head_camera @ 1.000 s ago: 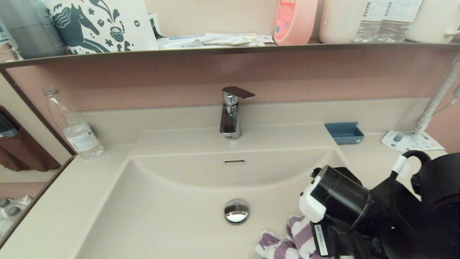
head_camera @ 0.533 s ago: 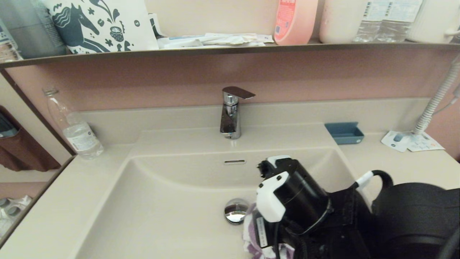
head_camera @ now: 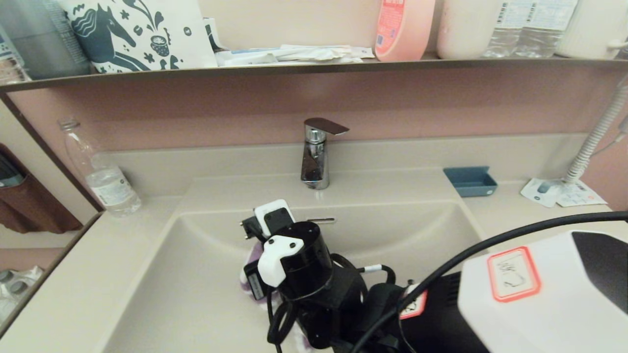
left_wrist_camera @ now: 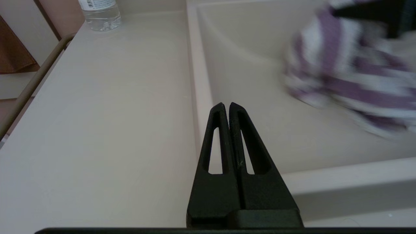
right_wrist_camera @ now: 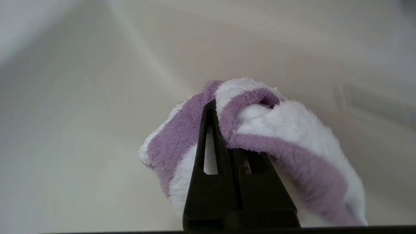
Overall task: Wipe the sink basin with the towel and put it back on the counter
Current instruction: Wipe the sink
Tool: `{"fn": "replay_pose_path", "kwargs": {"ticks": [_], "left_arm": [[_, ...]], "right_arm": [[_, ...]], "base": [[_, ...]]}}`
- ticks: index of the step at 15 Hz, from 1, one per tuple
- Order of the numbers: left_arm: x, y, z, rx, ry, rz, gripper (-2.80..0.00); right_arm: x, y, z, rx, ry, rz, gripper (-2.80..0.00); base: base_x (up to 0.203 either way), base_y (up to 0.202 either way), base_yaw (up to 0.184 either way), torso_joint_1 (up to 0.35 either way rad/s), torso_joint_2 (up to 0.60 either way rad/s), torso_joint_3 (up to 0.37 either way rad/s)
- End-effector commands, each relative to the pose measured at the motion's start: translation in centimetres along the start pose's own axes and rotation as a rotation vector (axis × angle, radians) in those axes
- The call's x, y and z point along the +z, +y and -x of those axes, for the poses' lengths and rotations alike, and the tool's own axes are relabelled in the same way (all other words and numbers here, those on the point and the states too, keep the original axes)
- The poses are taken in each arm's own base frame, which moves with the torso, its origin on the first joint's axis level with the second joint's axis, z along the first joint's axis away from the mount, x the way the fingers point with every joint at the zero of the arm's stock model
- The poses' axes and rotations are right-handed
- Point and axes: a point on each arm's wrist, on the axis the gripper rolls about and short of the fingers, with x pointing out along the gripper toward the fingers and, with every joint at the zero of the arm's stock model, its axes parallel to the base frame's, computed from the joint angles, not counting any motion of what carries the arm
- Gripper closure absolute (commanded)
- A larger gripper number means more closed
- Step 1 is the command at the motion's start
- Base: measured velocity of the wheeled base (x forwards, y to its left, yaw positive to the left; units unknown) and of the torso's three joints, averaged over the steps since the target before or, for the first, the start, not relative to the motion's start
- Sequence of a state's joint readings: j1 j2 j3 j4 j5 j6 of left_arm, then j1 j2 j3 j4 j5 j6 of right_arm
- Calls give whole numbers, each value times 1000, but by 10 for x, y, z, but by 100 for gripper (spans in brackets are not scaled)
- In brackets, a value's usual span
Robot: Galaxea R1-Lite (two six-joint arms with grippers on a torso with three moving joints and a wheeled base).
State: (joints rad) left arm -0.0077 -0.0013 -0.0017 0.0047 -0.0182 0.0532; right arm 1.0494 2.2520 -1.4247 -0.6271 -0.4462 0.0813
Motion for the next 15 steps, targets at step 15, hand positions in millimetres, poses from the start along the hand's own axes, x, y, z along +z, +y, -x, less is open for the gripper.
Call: {"fn": "replay_pose_path", "kwargs": {"ticks": [15], "left_arm": [[0, 0, 0, 0, 1, 0, 0]], "right_arm": [[-20, -43, -51, -163, -32, 189, 0]], "base": [[0, 0, 0, 0, 0, 0]]}}
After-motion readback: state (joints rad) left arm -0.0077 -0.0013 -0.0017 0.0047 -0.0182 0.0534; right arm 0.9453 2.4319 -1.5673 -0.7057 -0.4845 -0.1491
